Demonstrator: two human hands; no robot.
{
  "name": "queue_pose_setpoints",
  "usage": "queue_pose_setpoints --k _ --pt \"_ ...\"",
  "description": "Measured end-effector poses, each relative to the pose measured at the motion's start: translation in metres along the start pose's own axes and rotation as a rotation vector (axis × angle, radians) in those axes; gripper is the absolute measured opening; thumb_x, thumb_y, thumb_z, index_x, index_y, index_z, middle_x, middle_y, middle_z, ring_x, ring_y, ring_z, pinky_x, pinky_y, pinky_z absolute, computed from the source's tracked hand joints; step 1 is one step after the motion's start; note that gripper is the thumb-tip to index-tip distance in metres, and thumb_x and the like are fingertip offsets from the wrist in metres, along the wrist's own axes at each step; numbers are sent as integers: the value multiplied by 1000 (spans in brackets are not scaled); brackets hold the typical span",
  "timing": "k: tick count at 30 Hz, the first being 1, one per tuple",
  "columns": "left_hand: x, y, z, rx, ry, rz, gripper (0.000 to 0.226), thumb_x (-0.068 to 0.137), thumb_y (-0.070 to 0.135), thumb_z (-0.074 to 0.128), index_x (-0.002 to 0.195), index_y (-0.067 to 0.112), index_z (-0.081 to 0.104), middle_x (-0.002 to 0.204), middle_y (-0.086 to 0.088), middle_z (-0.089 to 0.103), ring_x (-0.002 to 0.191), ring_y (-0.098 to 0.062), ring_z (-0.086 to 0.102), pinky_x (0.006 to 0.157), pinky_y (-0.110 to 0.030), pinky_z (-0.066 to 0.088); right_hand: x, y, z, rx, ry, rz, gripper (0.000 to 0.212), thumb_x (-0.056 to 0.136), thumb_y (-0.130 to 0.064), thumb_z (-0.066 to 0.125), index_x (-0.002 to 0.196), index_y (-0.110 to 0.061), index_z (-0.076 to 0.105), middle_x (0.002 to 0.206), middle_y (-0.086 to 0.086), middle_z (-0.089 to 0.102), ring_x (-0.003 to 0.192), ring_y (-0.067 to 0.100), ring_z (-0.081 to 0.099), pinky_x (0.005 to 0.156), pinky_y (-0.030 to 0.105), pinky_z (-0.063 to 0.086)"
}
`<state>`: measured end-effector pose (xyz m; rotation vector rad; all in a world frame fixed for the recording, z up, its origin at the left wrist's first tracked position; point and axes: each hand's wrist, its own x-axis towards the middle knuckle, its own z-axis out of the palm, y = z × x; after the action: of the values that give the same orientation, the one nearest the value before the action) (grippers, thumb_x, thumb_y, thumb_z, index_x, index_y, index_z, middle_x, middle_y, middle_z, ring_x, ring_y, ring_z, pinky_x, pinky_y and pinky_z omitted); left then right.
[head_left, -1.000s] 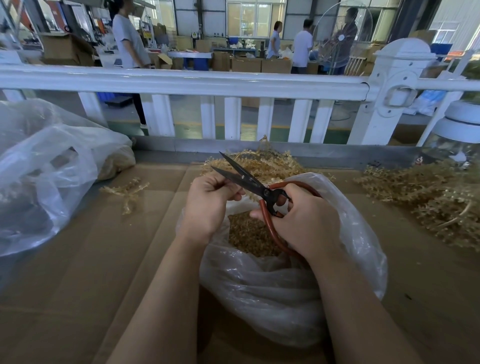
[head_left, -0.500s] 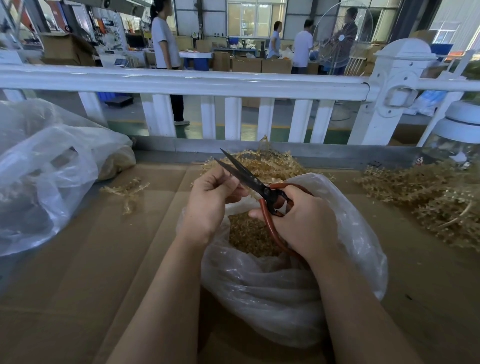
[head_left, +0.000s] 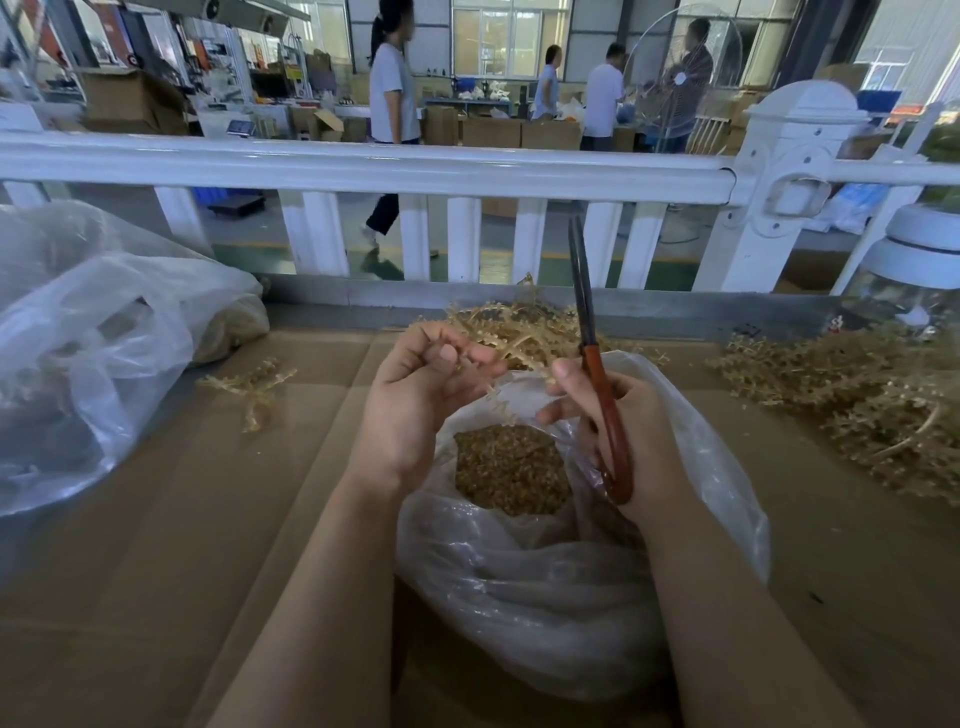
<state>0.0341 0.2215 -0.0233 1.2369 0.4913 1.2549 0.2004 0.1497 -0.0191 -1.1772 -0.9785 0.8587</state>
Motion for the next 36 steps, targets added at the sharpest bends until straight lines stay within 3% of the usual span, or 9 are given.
queue_pose_setpoints --k 4,8,12,15,19,23,25,30,36 --pt "0 0 0 -76 -39 6 11 95 9 44 94 11 55 91 -8 72 92 -28 71 94 -47 51 0 -3 2 1 2 57 21 88 -19 73 93 0 68 90 28 73 37 1 56 41 8 41" --pt "2 -4 0 -74 -42 -17 23 102 1 36 95 11 56 89 -10 70 92 -33 70 93 -48 49 -1 -4 4 -37 -4 40 8 92 -10 69 91 -2 68 87 25 72 40 -1 56 44 7 41" --pt "1 -5 2 -53 -50 -35 24 103 2 36 94 12 56 85 -7 70 90 -31 71 83 -38 56 0 -3 3 -80 26 26 7 93 -9 68 92 -2 66 84 17 74 41 -1 57 44 7 41" --pt "1 -5 3 -60 -44 -43 23 102 2 36 94 13 55 86 -7 70 86 -30 72 78 -34 56 0 -2 3 -101 24 29 11 94 -8 67 93 3 68 66 1 71 42 -2 56 44 7 41" --pt "1 -3 6 -101 -35 -102 17 101 5 37 97 11 52 87 -11 70 81 -29 71 73 -35 54 -1 -5 5 -67 0 20 9 94 -3 66 85 -4 67 82 14 73 43 -1 57 46 8 42" --pt "0 -4 9 -49 -42 -138 12 92 16 61 97 11 50 90 -14 72 81 -26 72 68 -32 57 -1 -2 5 -121 -16 -29 8 92 -1 68 86 3 71 72 4 72 45 -2 58 47 7 43" --pt "-1 -5 10 -35 -29 -122 27 82 17 75 95 14 51 87 -12 73 79 -23 72 66 -28 56 -2 -1 5 -141 -33 -45 7 91 -3 70 86 0 73 71 1 74 50 -1 62 51 7 46" --pt "0 -4 11 -39 19 -70 39 74 10 74 105 10 50 93 -17 72 72 -18 71 62 -25 54 -1 2 5 -163 -85 -55 15 89 -6 73 80 -18 72 81 4 77 84 15 75 86 25 57" --pt "1 -6 9 11 16 -19 30 83 -6 68 100 12 51 80 -7 74 73 -17 70 63 -24 54 0 1 5 -86 -77 -31 9 88 -1 72 86 -9 69 77 8 76 69 8 73 69 14 55"
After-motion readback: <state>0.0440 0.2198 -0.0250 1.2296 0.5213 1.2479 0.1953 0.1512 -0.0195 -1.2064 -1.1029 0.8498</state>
